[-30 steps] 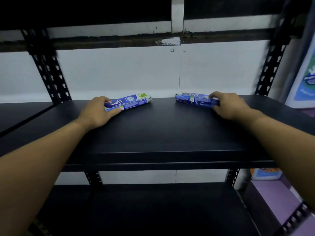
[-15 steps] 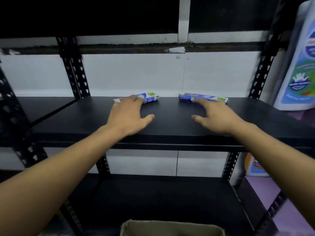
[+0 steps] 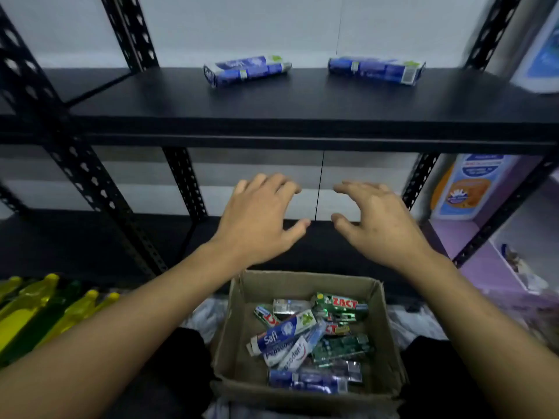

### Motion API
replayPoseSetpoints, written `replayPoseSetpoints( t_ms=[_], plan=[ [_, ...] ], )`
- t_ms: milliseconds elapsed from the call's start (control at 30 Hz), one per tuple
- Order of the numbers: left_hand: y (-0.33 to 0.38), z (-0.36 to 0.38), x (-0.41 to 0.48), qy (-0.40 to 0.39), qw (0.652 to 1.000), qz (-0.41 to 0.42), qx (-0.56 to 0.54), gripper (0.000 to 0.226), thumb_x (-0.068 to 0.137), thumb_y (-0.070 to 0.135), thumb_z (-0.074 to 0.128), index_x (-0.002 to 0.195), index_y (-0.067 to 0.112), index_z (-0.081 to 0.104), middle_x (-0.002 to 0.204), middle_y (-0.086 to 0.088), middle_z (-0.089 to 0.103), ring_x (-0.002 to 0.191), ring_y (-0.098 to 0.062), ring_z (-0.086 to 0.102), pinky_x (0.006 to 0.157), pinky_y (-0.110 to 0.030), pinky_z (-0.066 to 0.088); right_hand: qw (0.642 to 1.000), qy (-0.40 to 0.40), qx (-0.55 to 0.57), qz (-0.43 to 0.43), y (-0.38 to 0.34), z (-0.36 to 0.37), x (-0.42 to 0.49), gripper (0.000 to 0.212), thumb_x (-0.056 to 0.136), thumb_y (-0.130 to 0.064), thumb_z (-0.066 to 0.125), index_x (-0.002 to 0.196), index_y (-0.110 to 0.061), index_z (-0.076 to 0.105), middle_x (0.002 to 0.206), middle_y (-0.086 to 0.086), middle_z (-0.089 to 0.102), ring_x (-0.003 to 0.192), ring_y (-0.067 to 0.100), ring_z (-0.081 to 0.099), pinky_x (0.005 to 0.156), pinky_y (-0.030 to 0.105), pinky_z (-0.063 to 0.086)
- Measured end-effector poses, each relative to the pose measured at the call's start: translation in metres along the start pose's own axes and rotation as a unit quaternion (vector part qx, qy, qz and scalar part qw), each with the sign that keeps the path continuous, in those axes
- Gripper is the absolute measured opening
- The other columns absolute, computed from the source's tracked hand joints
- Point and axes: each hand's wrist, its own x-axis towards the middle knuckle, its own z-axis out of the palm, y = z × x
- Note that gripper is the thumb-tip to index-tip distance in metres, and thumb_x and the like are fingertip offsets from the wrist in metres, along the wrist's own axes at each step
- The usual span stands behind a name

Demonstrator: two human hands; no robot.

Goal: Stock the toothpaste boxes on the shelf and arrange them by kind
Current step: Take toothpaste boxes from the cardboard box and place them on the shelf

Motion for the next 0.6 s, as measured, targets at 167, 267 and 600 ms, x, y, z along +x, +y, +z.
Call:
replayPoseSetpoints(
  t_ms=[167, 267, 600],
  plan=[
    [0.004, 0.078, -0.05, -0.103, 0.994, -0.019, -0.02, 0.054, 0.091, 0.059, 0.049, 0.133, 0.024, 0.052, 0.13, 0.006, 0.056, 0.118, -0.02, 0.051, 0.099, -0.04, 0.038, 0.988, -0.148, -0.002, 0.049, 0.023, 0.075, -0.049, 0.057, 0.085, -0.04, 0.063, 0.139, -0.024, 0.052, 0.141, -0.001, 0.055, 0.126, 0.03, 0.051, 0.101, 0.042, 0.046],
    [0.008, 0.128, -0.086, -0.192, 0.981, -0.023, -0.01, 0.051, 0.093, 0.058, 0.046, 0.129, 0.022, 0.052, 0.127, 0.003, 0.056, 0.115, -0.022, 0.051, 0.098, -0.041, 0.039, 0.969, -0.237, -0.016, 0.063, 0.033, 0.115, -0.083, 0.055, 0.085, -0.042, 0.062, 0.137, -0.028, 0.053, 0.135, 0.002, 0.06, 0.12, 0.03, 0.056, 0.094, 0.042, 0.051],
    [0.004, 0.248, -0.169, -0.376, 0.918, -0.107, -0.065, 0.053, 0.095, 0.053, 0.05, 0.137, 0.021, 0.045, 0.133, -0.004, 0.056, 0.122, -0.027, 0.053, 0.093, -0.039, 0.038, 0.886, -0.456, -0.027, 0.075, 0.057, 0.22, -0.156, 0.048, 0.092, -0.029, 0.055, 0.14, -0.03, 0.05, 0.129, 0.013, 0.062, 0.115, 0.035, 0.056, 0.091, 0.04, 0.051]
  ],
)
